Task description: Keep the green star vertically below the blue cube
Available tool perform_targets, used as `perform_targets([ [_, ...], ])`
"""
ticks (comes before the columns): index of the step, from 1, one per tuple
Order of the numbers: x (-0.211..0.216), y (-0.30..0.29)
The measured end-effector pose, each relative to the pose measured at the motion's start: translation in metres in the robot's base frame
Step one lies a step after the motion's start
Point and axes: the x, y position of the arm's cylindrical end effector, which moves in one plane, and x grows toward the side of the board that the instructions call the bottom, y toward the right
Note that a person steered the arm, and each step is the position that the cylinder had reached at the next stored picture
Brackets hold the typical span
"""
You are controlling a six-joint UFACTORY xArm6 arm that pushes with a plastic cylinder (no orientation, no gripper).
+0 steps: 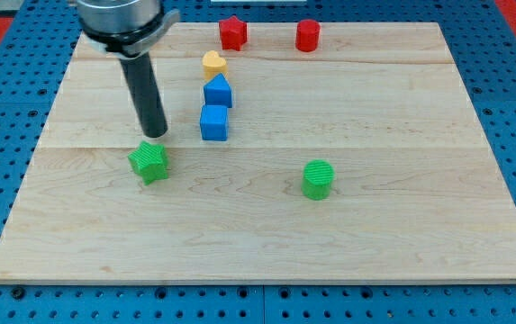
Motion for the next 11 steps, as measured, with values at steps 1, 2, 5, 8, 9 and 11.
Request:
perform_targets([
  [1, 0.002, -0.063],
  [2, 0.027, -0.088],
  [5, 0.054, 0.01],
  [8, 0.054, 0.043],
  [9, 0.054, 0.057],
  [11, 0.11, 0.047],
])
